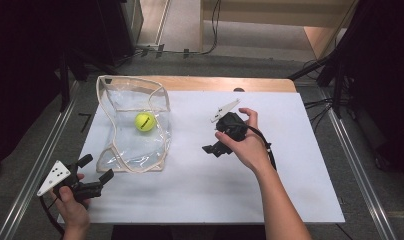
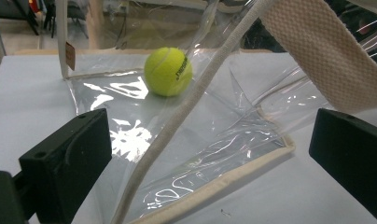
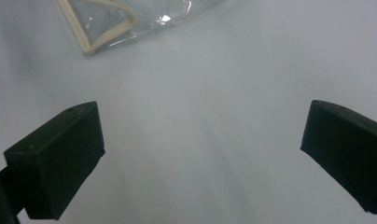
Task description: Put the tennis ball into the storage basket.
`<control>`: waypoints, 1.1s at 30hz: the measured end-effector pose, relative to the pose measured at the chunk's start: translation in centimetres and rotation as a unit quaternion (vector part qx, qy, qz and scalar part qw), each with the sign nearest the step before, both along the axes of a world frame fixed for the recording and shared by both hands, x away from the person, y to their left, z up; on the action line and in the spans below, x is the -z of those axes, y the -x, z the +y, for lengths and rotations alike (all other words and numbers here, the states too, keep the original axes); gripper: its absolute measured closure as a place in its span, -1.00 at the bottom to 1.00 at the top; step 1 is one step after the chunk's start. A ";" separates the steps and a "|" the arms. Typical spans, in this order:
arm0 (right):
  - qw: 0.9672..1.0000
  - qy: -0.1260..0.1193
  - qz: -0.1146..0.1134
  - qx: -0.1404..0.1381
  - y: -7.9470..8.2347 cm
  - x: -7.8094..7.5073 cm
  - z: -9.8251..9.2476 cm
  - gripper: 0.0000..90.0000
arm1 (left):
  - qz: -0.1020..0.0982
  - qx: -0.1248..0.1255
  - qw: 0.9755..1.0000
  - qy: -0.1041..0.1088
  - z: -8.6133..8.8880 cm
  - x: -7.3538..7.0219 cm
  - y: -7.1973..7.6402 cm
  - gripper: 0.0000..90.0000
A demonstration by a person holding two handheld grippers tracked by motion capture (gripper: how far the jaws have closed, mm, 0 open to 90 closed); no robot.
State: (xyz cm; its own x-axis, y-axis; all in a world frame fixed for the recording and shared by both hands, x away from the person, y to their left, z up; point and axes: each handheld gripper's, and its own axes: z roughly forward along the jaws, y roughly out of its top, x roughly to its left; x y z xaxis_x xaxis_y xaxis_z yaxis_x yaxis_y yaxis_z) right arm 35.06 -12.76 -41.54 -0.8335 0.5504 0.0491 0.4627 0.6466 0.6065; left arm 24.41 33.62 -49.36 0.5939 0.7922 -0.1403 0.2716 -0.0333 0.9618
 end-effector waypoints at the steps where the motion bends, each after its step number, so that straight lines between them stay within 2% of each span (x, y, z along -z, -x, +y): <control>1: 1.000 -0.001 0.000 0.003 0.1 0.2 -0.2 -1.00 | 0.000 0.000 1.000 0.000 0.0 0.0 0.0 -1.00; 8: 1.000 -0.012 0.001 0.021 0.8 1.1 -1.9 -1.00 | 0.000 0.000 1.000 -0.002 0.0 0.0 0.0 -1.00; 20: 0.998 -0.031 -0.019 0.046 2.0 1.8 -4.2 -1.00 | 0.000 0.001 1.000 -0.004 -0.1 0.0 0.0 -1.00; 30: 0.996 -0.047 -0.025 0.066 3.1 2.3 -6.2 -1.00 | 0.000 0.000 1.000 -0.006 -0.1 0.0 0.0 -1.00; 33: 0.996 -0.054 -0.031 0.065 3.5 2.4 -6.8 -1.00 | -0.001 0.001 1.000 -0.008 -0.2 0.0 0.1 -1.00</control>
